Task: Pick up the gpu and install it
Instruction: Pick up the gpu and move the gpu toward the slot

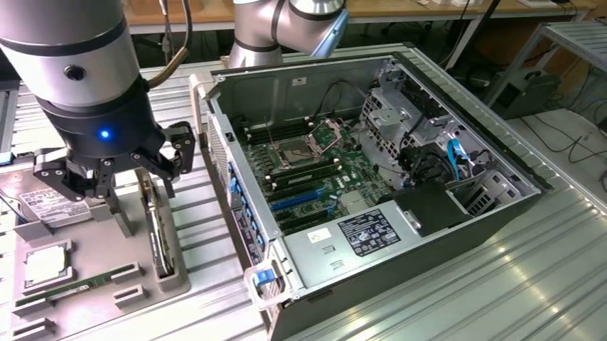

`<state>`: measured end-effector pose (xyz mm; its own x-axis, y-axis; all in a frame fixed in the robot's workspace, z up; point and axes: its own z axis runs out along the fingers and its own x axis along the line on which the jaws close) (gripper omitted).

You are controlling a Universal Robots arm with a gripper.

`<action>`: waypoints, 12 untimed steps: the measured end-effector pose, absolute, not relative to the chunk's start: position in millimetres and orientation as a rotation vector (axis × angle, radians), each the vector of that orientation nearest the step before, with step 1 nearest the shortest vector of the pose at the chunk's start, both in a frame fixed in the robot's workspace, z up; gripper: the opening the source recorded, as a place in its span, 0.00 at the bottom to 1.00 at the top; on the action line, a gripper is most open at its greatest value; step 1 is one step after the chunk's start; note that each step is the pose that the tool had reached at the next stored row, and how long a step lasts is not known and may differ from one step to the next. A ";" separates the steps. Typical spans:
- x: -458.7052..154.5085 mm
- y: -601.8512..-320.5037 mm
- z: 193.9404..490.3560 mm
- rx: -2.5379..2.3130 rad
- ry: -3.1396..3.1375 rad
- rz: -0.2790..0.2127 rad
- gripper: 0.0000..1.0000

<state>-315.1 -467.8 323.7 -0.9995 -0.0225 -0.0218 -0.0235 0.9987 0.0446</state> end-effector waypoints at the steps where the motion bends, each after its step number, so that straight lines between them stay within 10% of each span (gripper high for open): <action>1: -315.1 -467.9 322.0 -0.036 3.119 0.070 0.66; 12: -315.1 -461.4 300.3 -0.033 3.119 0.070 0.66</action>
<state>-315.1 -461.4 300.3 -0.9995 -0.0209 -0.0217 -0.0218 0.9988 0.0444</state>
